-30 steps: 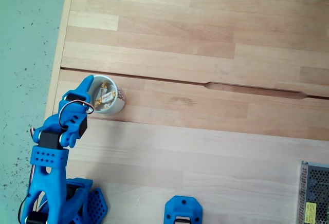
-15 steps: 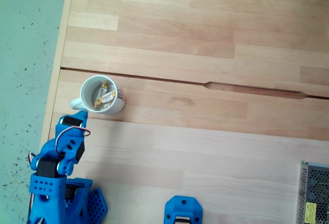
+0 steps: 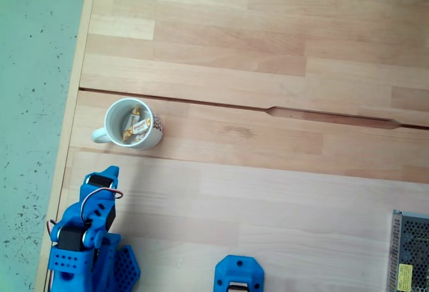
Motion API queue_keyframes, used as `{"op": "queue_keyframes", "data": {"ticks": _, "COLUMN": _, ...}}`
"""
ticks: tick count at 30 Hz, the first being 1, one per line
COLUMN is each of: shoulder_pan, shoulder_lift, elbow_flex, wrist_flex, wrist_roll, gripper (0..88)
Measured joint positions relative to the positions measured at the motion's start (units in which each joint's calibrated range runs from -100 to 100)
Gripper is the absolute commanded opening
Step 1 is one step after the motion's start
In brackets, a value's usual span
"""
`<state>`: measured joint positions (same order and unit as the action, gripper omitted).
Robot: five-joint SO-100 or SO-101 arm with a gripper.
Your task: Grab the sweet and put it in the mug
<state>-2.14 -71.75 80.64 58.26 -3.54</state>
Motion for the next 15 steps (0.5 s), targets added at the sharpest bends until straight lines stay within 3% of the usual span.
{"op": "queue_keyframes", "data": {"ticks": 15, "shoulder_pan": 0.0, "shoulder_lift": -20.62, "elbow_flex": 14.88, "wrist_flex": 0.0, "wrist_roll": 0.0, "gripper": 0.0}}
